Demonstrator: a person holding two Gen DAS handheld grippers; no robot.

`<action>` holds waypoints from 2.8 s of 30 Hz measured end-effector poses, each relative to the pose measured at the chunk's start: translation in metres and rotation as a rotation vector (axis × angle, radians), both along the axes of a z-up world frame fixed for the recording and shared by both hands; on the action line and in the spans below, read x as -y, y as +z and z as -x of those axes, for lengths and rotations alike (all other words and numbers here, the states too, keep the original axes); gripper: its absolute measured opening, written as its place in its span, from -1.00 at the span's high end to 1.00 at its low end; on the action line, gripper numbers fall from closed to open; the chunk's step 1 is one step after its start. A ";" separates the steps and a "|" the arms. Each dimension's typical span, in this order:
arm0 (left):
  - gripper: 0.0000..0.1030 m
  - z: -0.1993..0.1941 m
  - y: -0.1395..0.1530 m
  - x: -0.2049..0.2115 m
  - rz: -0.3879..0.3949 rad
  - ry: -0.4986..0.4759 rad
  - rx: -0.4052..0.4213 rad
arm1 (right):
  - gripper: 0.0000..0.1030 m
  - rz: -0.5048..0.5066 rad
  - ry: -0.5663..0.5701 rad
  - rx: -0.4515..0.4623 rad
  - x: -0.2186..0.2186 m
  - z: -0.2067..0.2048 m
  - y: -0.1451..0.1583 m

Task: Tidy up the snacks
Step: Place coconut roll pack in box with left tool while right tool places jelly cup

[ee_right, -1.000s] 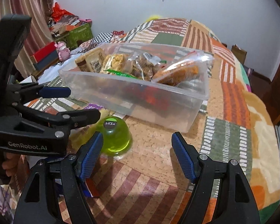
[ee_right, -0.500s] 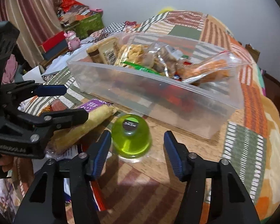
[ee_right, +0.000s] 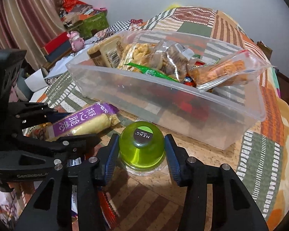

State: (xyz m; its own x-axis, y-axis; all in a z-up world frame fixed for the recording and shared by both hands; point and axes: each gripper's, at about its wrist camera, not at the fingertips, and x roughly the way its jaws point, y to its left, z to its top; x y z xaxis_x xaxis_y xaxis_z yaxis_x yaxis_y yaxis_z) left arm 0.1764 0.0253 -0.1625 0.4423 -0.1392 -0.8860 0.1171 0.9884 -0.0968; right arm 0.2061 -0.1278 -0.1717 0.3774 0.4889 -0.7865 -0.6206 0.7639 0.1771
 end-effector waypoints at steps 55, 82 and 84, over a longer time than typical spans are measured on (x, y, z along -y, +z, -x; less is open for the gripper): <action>0.13 -0.069 0.062 -0.003 0.059 0.116 0.255 | 0.14 -0.095 -0.165 0.170 0.013 -0.047 0.046; 0.03 -0.044 0.070 -0.004 0.042 0.123 0.269 | -0.18 -0.045 -0.172 0.233 0.017 -0.026 0.062; 0.03 -0.036 0.076 -0.003 0.035 0.120 0.283 | -0.21 -0.052 -0.177 0.243 0.020 -0.022 0.068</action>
